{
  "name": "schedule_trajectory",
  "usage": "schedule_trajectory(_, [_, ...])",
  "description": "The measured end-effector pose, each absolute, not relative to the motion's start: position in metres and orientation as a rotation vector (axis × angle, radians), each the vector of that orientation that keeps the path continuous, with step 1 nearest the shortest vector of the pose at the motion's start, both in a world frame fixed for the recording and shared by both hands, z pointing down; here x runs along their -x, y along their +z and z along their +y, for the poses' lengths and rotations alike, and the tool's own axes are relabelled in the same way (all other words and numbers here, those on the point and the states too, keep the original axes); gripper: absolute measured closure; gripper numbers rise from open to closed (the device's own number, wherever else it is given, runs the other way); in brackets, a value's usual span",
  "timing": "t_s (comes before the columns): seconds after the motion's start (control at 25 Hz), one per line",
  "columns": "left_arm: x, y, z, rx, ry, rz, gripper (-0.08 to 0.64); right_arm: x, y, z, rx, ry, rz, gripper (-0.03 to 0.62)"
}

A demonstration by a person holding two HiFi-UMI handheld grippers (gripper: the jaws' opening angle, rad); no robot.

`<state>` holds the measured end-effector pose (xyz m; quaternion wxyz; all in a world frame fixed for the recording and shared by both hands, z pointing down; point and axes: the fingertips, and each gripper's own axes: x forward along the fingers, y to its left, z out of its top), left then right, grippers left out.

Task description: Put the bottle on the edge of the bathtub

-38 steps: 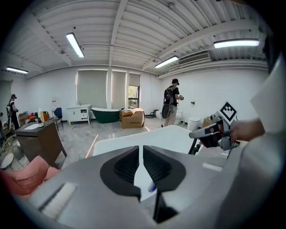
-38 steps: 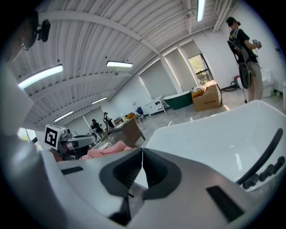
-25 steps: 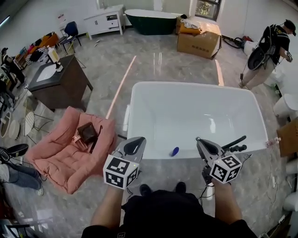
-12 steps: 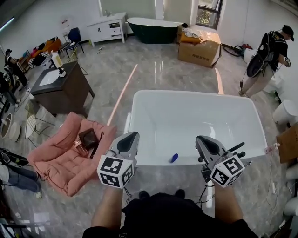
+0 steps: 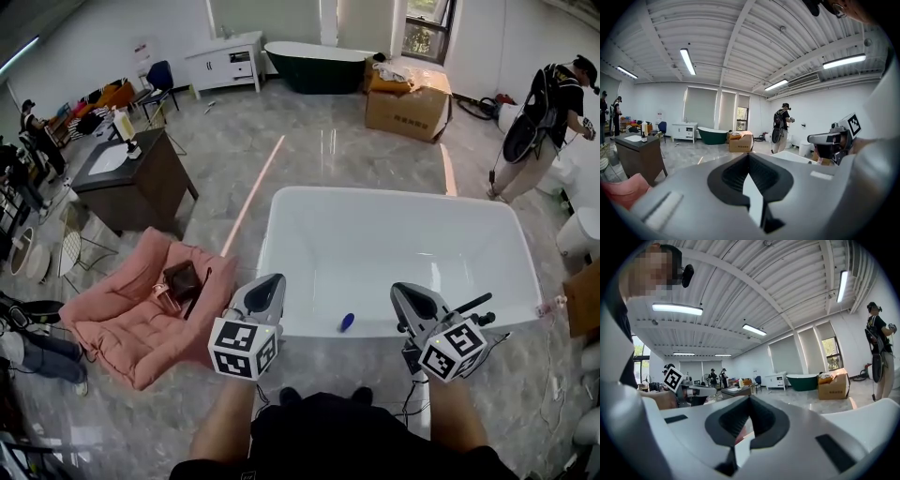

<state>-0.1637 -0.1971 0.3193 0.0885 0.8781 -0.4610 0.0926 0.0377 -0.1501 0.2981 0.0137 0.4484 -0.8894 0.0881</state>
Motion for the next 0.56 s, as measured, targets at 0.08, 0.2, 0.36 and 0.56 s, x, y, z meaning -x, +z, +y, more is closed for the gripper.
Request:
schedule_trajectory(0.08, [0.162,0.322,-0.197,-2.605,0.280,-1.375,0.549,-0.040,0.300,-0.149,-1.392,0.277,-2.773,0.581])
schedule_trajectory(0.2, [0.158,0.322,-0.196,-2.601,0.285,-1.371,0.550,-0.047,0.303,-0.147,-1.399,0.296,-2.764,0.581])
schedule_trajectory(0.36, [0.157,0.324,-0.194,-2.601,0.292,-1.365,0.549,-0.053,0.306,-0.145,-1.424,0.313,-2.753,0.581])
schedule_trajectory(0.56, [0.168,0.329,-0.193,-2.596,0.296,-1.364,0.549,-0.044,0.305,-0.143,-1.448,0.299,-2.734,0.581])
